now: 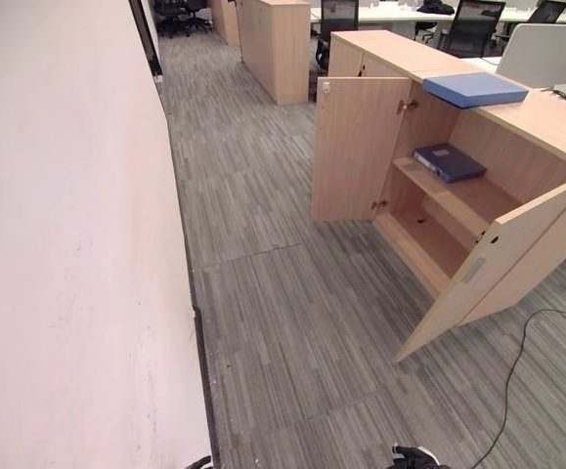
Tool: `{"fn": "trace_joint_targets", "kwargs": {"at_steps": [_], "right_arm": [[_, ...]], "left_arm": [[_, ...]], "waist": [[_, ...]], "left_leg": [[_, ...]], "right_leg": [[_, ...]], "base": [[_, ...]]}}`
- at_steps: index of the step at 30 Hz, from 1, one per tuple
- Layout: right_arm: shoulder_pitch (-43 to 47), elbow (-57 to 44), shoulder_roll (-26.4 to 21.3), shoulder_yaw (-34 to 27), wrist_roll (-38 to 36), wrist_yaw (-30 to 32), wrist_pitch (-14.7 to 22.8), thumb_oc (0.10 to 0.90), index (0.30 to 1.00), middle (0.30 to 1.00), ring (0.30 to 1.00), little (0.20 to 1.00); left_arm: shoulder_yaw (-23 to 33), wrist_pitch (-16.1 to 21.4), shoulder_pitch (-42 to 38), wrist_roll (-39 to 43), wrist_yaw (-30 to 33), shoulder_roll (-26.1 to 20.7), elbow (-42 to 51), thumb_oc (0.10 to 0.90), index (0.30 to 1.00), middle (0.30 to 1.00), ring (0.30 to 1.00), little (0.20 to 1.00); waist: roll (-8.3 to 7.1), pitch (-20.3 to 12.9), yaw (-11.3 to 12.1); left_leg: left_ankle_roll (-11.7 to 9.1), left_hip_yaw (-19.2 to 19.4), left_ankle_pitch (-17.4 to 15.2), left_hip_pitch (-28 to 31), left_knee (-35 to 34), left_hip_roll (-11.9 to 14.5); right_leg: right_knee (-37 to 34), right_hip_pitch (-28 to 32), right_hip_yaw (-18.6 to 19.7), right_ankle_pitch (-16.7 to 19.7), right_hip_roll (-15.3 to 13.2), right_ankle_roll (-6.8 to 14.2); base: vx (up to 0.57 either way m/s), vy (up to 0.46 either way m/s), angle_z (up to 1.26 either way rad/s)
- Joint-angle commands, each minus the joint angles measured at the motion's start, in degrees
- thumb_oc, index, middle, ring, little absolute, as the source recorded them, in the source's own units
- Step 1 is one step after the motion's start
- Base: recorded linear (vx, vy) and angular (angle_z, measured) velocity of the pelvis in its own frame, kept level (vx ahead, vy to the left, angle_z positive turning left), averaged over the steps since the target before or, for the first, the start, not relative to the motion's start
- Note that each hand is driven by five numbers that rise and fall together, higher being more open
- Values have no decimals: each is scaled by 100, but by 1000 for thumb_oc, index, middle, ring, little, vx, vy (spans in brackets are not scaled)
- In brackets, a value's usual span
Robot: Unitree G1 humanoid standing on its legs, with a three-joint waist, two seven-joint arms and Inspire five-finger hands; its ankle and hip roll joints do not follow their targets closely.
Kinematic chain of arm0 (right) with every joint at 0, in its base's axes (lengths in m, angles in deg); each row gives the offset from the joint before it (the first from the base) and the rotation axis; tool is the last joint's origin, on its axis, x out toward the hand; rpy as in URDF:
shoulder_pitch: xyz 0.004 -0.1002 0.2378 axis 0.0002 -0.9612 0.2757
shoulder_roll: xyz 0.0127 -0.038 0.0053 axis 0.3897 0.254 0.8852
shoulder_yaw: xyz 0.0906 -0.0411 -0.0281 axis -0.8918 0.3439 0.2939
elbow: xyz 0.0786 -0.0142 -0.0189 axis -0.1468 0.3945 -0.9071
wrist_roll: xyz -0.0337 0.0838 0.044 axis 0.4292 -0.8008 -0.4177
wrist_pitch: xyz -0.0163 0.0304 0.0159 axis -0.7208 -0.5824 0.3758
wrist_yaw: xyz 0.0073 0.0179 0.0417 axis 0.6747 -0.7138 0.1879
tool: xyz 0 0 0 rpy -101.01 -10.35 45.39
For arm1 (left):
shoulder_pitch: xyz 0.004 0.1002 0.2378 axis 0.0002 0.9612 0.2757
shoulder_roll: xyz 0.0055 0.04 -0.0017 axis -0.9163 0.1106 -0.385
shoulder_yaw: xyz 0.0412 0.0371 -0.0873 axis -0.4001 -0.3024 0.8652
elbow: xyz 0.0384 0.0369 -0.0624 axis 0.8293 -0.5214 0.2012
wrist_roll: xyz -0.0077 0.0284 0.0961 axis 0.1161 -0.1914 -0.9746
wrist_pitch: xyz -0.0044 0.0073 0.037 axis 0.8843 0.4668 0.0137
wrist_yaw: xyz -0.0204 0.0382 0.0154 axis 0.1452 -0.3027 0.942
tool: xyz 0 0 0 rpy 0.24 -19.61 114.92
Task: Put the empty folder in the office cabinet
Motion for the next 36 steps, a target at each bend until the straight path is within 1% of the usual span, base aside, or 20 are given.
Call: {"fn": "trace_joint_targets", "kwargs": {"at_steps": [1, 4, 6, 11, 18, 22, 28, 36], "right_arm": [[103, 322, 110, 227, 143, -99, -35, 800, 900, 900, 900, 900], [109, 343, 71, 218, 181, -86, -42, 800, 900, 900, 900, 900], [104, 343, 48, 237, 246, -103, -42, 800, 900, 900, 900, 900], [122, 347, -10, 233, 310, -105, -40, 800, 900, 900, 900, 900], [172, 325, -75, 281, 381, -159, -54, 800, 900, 900, 900, 900], [190, 307, -67, 444, 615, -229, -80, 800, 900, 900, 900, 900], [191, 290, -73, 458, 647, -252, -89, 800, 900, 900, 900, 900], [143, 272, -75, 483, 679, -296, -103, 800, 900, 900, 900, 900]], "left_arm": [[-104, 28, -337, -150, -235, 255, -436, 800, 900, 900, 900, 900], [-163, 26, -347, -233, -254, 237, -445, 800, 900, 900, 900, 900], [-404, 14, -389, -710, -301, 197, -454, 800, 900, 900, 900, 900], [-595, -19, -420, -1065, -341, 127, -487, 800, 900, 900, 900, 900], [-464, -74, -392, -1004, -400, 103, -598, 800, 900, 900, 900, 900], [-499, -117, -411, -1078, -477, 107, -673, 800, 900, 900, 900, 900], [-547, -159, -425, -1169, -570, 139, -756, 800, 900, 900, 900, 900], [-591, -165, -460, -1235, -541, 137, -704, 800, 900, 900, 900, 900]], "waist": [[-120, -102, -65], [-111, -97, -73], [-84, -87, -98], [-65, -77, -128], [-74, -52, -112], [-79, -48, -99], [-70, -63, -111], [-67, -48, -121]], "left_leg": [[-218, 264, -475, 292, -150, -47], [-220, 270, -478, 302, -150, -43], [-222, 267, -486, 318, -150, -35], [-225, 285, -493, 323, -150, -26], [-232, 291, -497, 327, -150, -4], [-225, 279, -503, 328, -150, -12], [-225, 276, -508, 354, -150, -21], [-233, 247, -517, 342, -150, -12]], "right_leg": [[-306, 75, -59, 511, -211, 461], [-306, 86, -53, 500, -205, 456], [-306, 100, -42, 483, -192, 447], [-306, 94, -31, 473, -184, 444], [-306, 91, -23, 462, -166, 429], [-306, 90, -21, 464, -154, 420], [-306, 115, -3, 431, -132, 404], [-306, 113, -18, 425, -117, 401]], "base": [[0, 0, 0], [0, 0, 0], [0, 0, 0], [0, 0, 0], [1, -5, 0], [0, 0, 0], [0, 0, 0], [0, 0, 0]]}}
